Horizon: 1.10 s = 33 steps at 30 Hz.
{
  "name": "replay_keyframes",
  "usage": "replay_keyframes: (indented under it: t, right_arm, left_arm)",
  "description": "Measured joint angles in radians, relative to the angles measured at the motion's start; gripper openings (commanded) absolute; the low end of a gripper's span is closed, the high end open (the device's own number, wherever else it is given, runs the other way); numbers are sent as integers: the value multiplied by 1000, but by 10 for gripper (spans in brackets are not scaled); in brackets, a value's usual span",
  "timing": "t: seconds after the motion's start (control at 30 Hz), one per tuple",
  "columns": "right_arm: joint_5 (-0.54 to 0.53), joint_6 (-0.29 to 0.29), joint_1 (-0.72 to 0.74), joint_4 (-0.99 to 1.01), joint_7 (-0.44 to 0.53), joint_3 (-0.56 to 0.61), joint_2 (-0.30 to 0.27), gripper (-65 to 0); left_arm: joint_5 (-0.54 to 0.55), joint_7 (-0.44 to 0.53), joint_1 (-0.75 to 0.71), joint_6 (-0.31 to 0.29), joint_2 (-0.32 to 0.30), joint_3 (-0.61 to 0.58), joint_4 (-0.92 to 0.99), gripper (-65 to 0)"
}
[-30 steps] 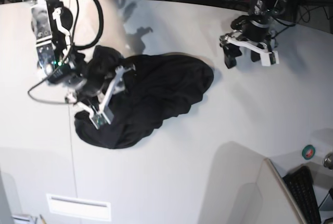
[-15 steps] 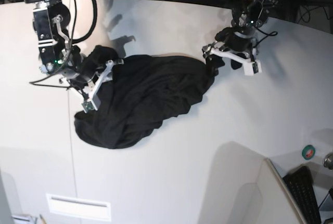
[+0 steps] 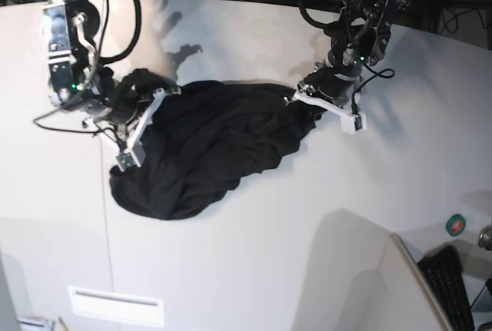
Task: Layout the t-shirt on the table in an organized manner, then fold the t-shirt properly
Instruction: 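Grasp the shirt with both grippers at opposite edges, then hold the shirt with both grippers and stretch it apart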
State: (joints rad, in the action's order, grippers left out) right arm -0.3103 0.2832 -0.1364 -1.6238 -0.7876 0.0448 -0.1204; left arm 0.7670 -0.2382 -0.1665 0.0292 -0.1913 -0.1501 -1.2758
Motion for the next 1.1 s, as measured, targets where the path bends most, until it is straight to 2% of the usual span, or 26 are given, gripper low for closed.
replay_keyframes:
  t: [0.07,0.17,0.27,0.47,0.67,0.73,0.77,0.9,1.0,1.03,1.1]
  right_arm:
    - [-2,3,-26,-108,-51,-56,6,-650]
    - [4,0,-30,-250,-145,-141,3,-650]
    - [-6,2,-23,-330,-232,-196,3,-650]
    - [-19,4,-16,-326,-259,-253,3,-650]
    - [-50,17,98,-72,-249,-290,-17,-650]
    - [0,11,138,30,-253,-294,-28,-650]
    - [-1,6,150,76,-246,-295,-35,-650]
    - [-6,7,241,266,-130,-296,-42,-650]
    - [-4,5,325,426,-117,-296,-51,-650]
    - [-7,10,340,465,-112,-295,-64,-641]
    - [8,2,348,486,-90,-299,-95,-488]
  left_arm:
    - [-4,-15,-11,24,-3,5,-61,-650]
    - [-3,-14,-30,-3,-29,2,-204,-650]
    - [-3,-11,-32,0,-60,3,-309,-650]
    - [-2,-22,-10,-3,-98,2,-378,-650]
    - [2,-23,131,-12,-87,-12,-173,-650]
    - [-10,-32,156,26,-78,-47,-104,-650]
    - [-10,-42,168,23,-79,-67,-74,-650]
    - [-10,-26,244,21,-56,-164,27,-650]
    - [-10,-15,270,14,-21,-187,74,-650]
    - [-10,-13,269,16,-13,-187,80,-650]
    - [-11,-20,262,22,-9,-187,82,-650]
